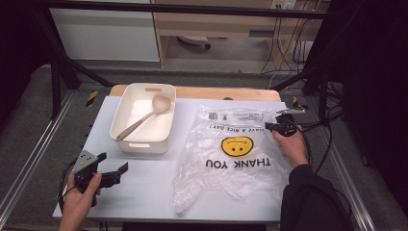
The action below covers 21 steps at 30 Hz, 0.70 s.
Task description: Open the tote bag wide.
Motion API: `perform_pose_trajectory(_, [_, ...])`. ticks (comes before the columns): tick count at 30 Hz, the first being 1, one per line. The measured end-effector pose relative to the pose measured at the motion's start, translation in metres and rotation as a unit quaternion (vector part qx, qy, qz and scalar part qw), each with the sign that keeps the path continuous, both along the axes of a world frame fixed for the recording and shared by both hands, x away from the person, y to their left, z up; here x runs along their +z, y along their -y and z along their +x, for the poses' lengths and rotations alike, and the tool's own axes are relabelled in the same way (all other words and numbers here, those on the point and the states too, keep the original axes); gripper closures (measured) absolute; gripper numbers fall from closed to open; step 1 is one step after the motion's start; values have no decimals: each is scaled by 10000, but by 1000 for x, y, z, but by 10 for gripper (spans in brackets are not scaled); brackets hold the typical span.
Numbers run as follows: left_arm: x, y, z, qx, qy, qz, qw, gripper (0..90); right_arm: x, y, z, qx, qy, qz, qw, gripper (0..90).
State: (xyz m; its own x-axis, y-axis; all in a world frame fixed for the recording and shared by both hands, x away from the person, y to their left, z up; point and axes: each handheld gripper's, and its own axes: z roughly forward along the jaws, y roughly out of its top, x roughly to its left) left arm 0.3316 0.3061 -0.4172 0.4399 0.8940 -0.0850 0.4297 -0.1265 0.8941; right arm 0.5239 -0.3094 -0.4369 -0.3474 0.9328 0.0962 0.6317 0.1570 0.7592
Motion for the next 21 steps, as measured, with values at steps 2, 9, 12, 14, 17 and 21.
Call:
perform_pose_trajectory(2, [0, 0, 0, 0, 5, 9, 10000, 56, 0, 1, 0, -97, 2, 4, 10000, 900])
perform_pose_trajectory(9, [0, 1, 0, -17, 12, 18, 10000, 55, 2, 12, 3, -548, 156, 120, 9983, 900])
perform_pose_trajectory(12, [0, 1, 0, -28, 13, 22, 10000, 55, 1, 20, 7, -849, 201, 150, 9961, 900])
perform_pose_trajectory(14, [0, 1, 0, -22, 19, 15, 10000, 56, -1, 25, 9, -1075, 201, 214, 9938, 900])
perform_pose_trajectory(17, [0, 0, 1, -21, -2, 23, 10000, 56, -4, 31, 12, -1430, 215, 326, 9889, 900])
perform_pose_trajectory(21, [-1, 1, 1, -22, -9, 12, 10000, 56, -6, 32, 12, -1696, 245, 271, 9848, 900])
